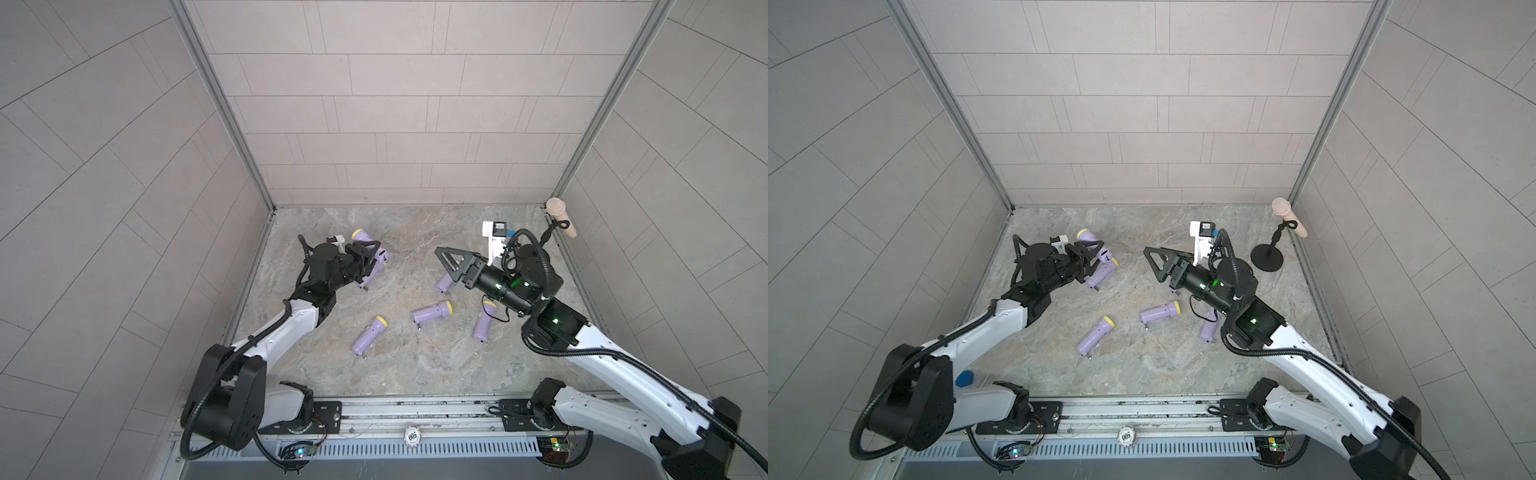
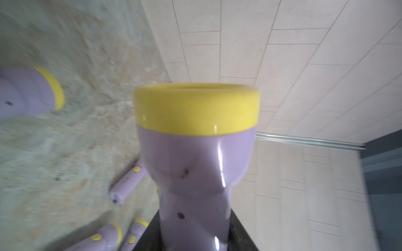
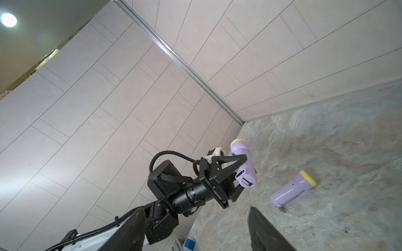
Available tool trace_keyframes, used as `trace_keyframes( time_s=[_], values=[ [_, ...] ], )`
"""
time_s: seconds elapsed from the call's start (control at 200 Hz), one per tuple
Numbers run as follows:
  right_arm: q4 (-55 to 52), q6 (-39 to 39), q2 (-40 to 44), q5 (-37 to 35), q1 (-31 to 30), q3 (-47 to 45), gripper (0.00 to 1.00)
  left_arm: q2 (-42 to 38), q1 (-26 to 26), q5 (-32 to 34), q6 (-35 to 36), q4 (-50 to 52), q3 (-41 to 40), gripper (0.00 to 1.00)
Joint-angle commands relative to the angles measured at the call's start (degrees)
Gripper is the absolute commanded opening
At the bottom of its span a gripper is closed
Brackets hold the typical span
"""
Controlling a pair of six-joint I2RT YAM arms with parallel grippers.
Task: Close the plug at the bottom of the flashlight
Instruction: Close the plug of the flashlight, then place the flashlight at the center of the board.
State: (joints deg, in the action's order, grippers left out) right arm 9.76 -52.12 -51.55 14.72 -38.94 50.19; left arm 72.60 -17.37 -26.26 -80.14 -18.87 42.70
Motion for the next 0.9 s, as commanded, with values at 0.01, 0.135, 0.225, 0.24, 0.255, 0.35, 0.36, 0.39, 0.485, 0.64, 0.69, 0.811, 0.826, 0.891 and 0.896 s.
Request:
trace_keyframes(
  time_s=[0.01, 0.135, 0.225, 0.24, 0.255, 0.35, 0.36, 0.39, 0.485, 0.64, 0.69, 0.811, 0.826, 0.891, 0.896],
  values=[
    [-16.21, 9.36, 4.11, -5.78, 0.09, 2.32, 0.82, -3.69, 0.58, 6.94, 21.26, 28.94, 9.2, 0.0],
    [-22.69, 12.66, 7.43, -7.64, 0.09, 2.29, 0.88, -0.62, 2.56, 13.63, 35.4, 47.45, 18.76, 0.0],
    [-25.83, 14.86, 9.11, -8.22, 0.09, 1.54, 0.91, 2.47, 4.02, 18.57, 43.49, 54.91, 23.21, 0.0],
    [-26.35, 15.12, 9.43, -8.46, 0.09, 1.39, 0.92, 3.1, 4.34, 19.42, 44.76, 55.74, 23.78, 0.0],
    [-26.85, 15.36, 9.71, -8.66, 0.08, 1.34, 0.92, 3.52, 4.62, 20.19, 46.05, 56.76, 24.36, 0.0],
    [-28.94, 16.74, 11.64, -9.36, 0.09, 0.95, 0.94, 7.73, 6.68, 22.51, 51.46, 61.73, 28.07, 0.0],
    [-28.99, 16.88, 11.82, -9.38, 0.09, 0.87, 0.94, 8.13, 6.7, 22.73, 52.16, 61.8, 28.32, 0.0],
    [-29.09, 17.25, 12.36, -9.36, 0.09, 0.57, 0.95, 9.52, 6.7, 24.82, 53.88, 62.7, 29.52, 0.0],
    [-29.56, 18.0, 13.72, -9.26, 0.09, -0.09, 0.97, 14.44, 6.89, 30.05, 56.53, 66.97, 33.79, 0.0],
    [-30.72, 18.37, 14.5, -7.47, 0.09, -0.32, 0.99, 22.66, 7.23, 37.63, 60.54, 69.15, 37.5, 0.0],
    [-30.6, 18.37, 14.63, -7.0, 0.09, -0.6, 0.99, 25.94, 7.73, 38.67, 61.59, 70.48, 39.44, 0.0],
    [-30.59, 18.3, 14.85, -5.45, -0.04, -1.19, 1.0, 34.09, 8.57, 38.38, 62.85, 73.3, 44.48, 0.0],
    [-30.63, 18.28, 14.89, -5.21, 0.0, -1.23, 0.99, 34.76, 8.57, 38.18, 63.09, 73.27, 44.97, 0.0],
    [-30.76, 18.1, 15.22, -4.67, 0.0, -1.71, 1.0, 37.43, 8.55, 37.34, 63.44, 73.2, 46.86, 0.0],
    [-30.76, 18.1, 15.28, -4.64, 0.0, -1.74, 1.0, 37.52, 8.57, 37.38, 63.44, 73.28, 47.04, 0.0]
  ],
)
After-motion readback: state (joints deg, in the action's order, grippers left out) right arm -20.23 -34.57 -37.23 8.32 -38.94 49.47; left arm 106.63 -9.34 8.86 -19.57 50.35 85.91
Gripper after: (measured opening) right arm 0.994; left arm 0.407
